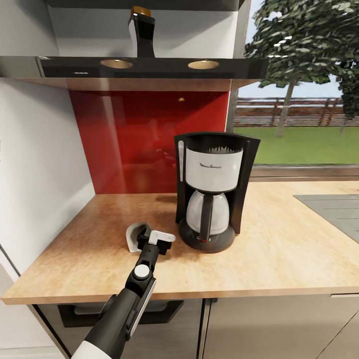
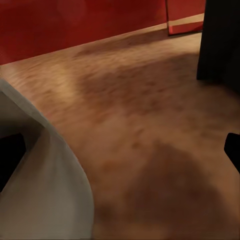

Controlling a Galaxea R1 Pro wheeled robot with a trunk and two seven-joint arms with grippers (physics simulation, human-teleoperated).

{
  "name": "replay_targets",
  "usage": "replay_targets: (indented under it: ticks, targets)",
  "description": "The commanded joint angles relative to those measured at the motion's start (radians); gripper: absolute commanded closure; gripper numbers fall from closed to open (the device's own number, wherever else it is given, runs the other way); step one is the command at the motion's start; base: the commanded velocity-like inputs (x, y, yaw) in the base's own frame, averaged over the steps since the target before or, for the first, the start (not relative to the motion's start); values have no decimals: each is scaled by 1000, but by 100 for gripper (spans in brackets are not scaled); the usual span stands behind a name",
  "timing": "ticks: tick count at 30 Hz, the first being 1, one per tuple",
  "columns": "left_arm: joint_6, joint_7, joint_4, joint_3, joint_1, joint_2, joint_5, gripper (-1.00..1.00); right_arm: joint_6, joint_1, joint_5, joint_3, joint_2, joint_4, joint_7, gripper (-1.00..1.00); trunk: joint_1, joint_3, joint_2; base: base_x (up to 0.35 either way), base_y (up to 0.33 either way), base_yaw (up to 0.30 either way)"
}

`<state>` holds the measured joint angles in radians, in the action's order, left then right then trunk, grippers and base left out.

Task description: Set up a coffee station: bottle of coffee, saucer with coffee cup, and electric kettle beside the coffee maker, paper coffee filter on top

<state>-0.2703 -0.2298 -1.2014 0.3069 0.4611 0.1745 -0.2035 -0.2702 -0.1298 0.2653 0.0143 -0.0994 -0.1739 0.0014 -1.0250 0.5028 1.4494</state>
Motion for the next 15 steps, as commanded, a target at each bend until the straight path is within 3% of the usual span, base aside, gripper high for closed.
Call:
replay_targets:
  ticks: [1,15]
  targets:
    - [-7,-3,-1,1,1,0,-10,-100,-3,-1,3,1,0,1,0,-100,0,1,1,0,16,0]
    - [-7,-3,-1,1,1,0,-10,-100,-3,-1,3,1,0,1,0,-100,0,1,1,24,2,0]
